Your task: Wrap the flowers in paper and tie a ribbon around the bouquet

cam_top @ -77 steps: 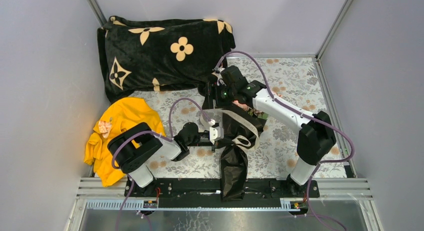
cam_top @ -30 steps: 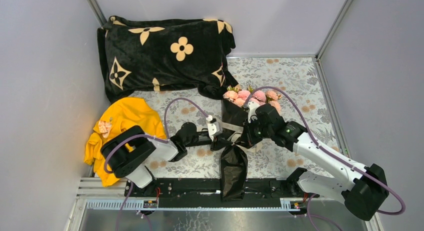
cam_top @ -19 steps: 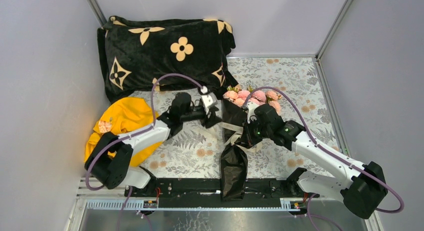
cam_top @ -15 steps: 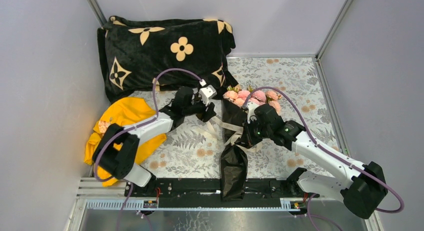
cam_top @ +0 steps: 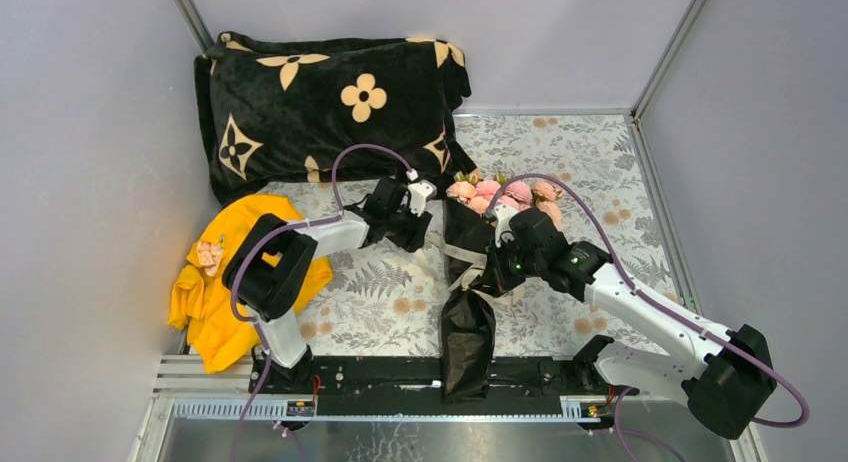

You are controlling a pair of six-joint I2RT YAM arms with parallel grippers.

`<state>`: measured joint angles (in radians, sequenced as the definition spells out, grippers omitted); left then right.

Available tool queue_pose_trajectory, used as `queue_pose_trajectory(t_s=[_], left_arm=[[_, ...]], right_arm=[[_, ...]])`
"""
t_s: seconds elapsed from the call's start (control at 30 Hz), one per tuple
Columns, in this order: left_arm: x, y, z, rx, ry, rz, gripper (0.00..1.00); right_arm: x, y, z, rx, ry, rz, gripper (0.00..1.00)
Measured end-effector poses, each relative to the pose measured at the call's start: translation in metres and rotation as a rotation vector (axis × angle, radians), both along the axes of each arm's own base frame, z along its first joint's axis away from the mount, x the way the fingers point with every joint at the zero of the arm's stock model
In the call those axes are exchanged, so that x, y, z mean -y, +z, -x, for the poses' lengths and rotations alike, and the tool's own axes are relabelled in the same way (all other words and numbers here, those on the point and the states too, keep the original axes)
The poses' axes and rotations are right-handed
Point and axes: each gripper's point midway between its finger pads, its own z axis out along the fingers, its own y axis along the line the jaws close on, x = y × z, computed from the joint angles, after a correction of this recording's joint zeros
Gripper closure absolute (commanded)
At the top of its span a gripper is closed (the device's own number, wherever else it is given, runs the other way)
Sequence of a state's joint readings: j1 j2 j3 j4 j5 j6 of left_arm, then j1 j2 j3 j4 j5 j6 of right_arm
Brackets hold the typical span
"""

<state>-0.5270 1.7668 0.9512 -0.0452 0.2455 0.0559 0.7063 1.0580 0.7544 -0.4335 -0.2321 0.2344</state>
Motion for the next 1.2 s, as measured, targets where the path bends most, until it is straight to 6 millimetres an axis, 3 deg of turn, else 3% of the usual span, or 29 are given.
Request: queue_pose_trajectory(t_s=[0.1, 0.23, 0.37, 0.43, 0.53, 0.7, 0.77, 0.87, 0.93, 1.2], left_arm=[[0.003, -0.004, 0.006, -0.016, 0.015, 0.005, 0.57], [0.011, -0.005, 0.014, -0.020, 0.028, 0.036, 0.98], [0.008, -0.004, 0.031, -0.021, 0.001, 0.044, 1.00], [0.009, 0.007, 0.038, 0.002, -0.046, 0.053, 1.00], [0.024, 0.050, 0.046, 0.099, -0.176, 0.119, 1.00], [0.056, 0.169, 0.066, 0.353, -0.443, 0.269, 1.00], [0.060, 0.217, 0.082, 0.433, -0.518, 0.333, 1.00], [0.053, 0.267, 0.099, 0.503, -0.539, 0.380, 1.00], [0.040, 0.282, 0.106, 0.523, -0.516, 0.378, 1.00], [-0.026, 0.301, 0.115, 0.575, -0.346, 0.282, 1.00]], right_arm=[[0.000, 0.000, 0.000, 0.002, 0.005, 0.002, 1.00], [0.000, 0.000, 0.000, 0.004, 0.010, 0.004, 1.00], [0.000, -0.001, 0.000, 0.004, 0.011, 0.006, 1.00], [0.000, -0.002, 0.000, 0.001, 0.010, 0.009, 1.00], [0.001, -0.002, -0.001, 0.003, 0.006, 0.014, 1.00], [0.001, -0.001, -0.001, 0.001, -0.001, 0.010, 1.00], [0.003, 0.001, 0.002, -0.003, -0.005, 0.011, 1.00], [0.006, 0.009, 0.005, -0.005, -0.013, 0.009, 1.00], [0.008, 0.012, 0.007, -0.008, -0.015, 0.008, 1.00], [0.018, 0.021, 0.020, -0.027, -0.025, 0.011, 1.00]])
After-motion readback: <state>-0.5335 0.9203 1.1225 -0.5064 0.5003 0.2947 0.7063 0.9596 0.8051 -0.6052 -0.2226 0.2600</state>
